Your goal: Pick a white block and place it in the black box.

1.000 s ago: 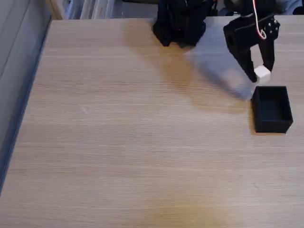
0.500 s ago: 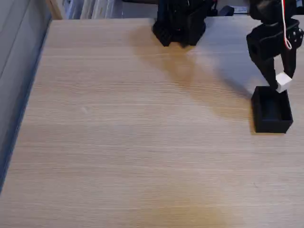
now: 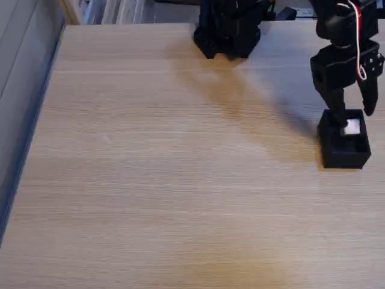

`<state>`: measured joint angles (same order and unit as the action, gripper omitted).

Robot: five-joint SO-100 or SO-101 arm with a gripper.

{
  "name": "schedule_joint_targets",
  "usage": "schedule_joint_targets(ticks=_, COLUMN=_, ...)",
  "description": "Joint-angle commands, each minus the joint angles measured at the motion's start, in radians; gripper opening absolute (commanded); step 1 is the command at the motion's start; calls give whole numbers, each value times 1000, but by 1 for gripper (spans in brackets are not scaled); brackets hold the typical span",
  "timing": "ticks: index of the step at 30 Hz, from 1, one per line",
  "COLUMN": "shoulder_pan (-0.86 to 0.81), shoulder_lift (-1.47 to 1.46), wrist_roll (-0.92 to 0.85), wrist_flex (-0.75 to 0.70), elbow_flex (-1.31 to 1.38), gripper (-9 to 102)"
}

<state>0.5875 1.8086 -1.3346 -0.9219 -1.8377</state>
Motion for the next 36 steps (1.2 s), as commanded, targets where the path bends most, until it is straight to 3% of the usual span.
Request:
schedule_joint_targets(ticks=1, shoulder_pan=-5, shoulder_lift=17, wrist_roll=3, wrist_flex=5, elbow_flex=40, gripper=20)
schedule_joint_targets(ticks=3, shoulder_pan=-12, shoulder_lift=29, wrist_roll=0, wrist_flex=-11, elbow_flex=40, gripper=16)
schedule_joint_targets(ticks=6, shoulder_pan=-32, shoulder_lift=64, wrist_roll=-3, wrist_flex=-26, elbow_flex=23, gripper=0)
schedule_joint_targets(ticks=22, shoulder_pan=-256, shoulder_lift=410, wrist_roll=-146, wrist_flex=-17, elbow_flex=-324, gripper=0)
schedule_joint_targets(ticks=36, shoulder_pan=-486, shoulder_lift=968, wrist_roll=-282, wrist_flex=-23, elbow_flex=-976, gripper=0)
